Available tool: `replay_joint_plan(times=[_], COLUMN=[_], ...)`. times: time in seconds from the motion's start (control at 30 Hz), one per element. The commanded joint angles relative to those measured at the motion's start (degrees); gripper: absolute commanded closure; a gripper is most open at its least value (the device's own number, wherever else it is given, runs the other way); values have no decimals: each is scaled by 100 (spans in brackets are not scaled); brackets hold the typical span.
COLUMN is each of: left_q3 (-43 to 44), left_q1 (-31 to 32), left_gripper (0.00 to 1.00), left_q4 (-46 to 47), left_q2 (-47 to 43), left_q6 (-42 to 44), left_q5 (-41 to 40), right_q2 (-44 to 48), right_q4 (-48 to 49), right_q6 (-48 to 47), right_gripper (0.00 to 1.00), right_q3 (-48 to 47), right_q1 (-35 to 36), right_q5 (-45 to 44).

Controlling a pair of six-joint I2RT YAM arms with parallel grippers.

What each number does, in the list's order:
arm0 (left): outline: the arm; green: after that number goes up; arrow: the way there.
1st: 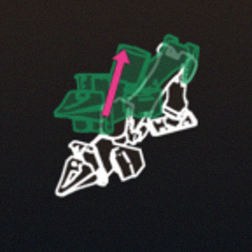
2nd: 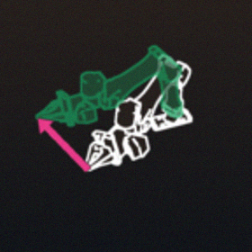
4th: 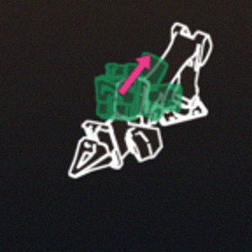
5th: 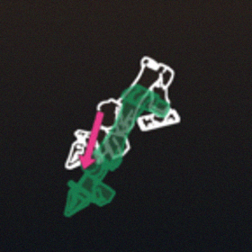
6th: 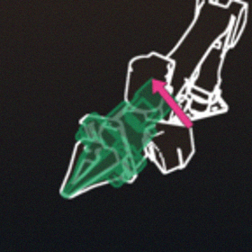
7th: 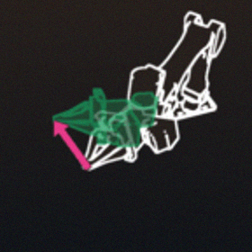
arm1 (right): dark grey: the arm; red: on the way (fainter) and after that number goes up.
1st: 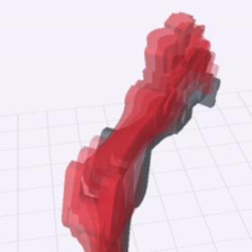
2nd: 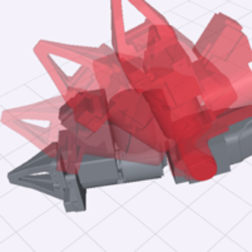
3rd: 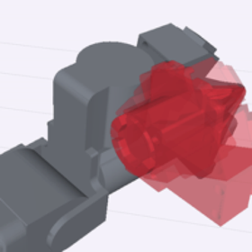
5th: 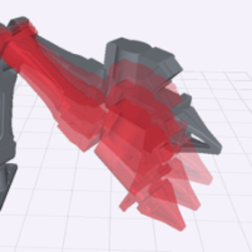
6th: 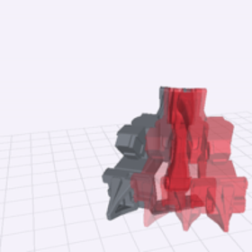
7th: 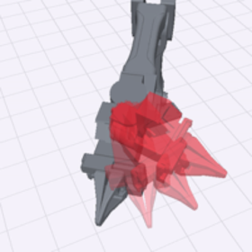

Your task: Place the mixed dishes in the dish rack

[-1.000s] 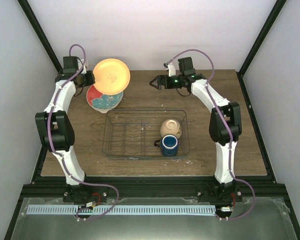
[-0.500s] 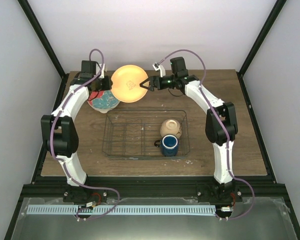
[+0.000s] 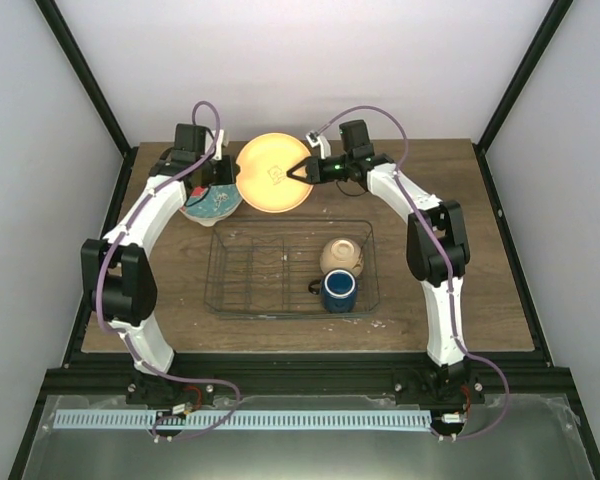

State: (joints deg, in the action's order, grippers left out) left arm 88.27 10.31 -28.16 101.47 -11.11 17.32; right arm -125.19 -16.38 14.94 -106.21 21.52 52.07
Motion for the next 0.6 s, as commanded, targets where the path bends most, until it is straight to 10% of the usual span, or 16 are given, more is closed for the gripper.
replay_joint_plan(times=[0.0, 0.4, 0.57], left_q3=[-96, -54, -62], left_q1=[34, -176, -885], left_gripper=[100, 50, 46], left_q4=[259, -145, -250], left_q2=[-233, -454, -822], left_q6=[-80, 208, -34], left_q5=[195, -279, 24], right_q2=[42, 563, 1119], right_q4=[10, -718, -935], right_q6=[-39, -1394, -2285], right_gripper=[79, 85, 88], right_q3=[-235, -430, -141], right_q1=[37, 37, 37], right_q5=[77, -589, -1312])
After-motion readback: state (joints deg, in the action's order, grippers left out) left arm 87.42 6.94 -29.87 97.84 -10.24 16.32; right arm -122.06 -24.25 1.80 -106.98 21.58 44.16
